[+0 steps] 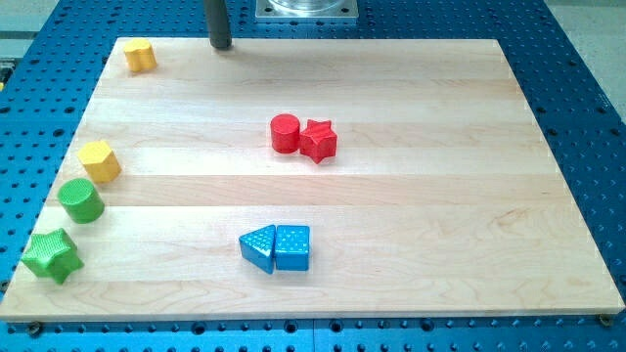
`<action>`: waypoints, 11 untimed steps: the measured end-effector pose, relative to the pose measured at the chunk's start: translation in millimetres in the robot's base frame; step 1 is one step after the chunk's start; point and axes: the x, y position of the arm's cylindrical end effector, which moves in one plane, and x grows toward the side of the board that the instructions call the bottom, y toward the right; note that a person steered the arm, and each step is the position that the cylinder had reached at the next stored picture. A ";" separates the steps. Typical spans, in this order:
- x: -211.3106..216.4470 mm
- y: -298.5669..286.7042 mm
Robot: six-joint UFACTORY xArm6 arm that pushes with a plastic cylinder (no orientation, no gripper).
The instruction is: Bring the heart close to the top side of the hexagon
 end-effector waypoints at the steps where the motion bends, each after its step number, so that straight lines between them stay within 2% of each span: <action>1: -0.3 -63.1; 2: 56.6 -72.8; 3: 130.6 -55.8; 4: 67.1 -13.5; 5: 30.6 -75.6; 6: 39.9 -118.2; 7: 144.4 -108.9; 8: 167.4 -82.1; 9: 135.5 -57.2; 10: 204.4 16.8; 11: 263.1 -12.7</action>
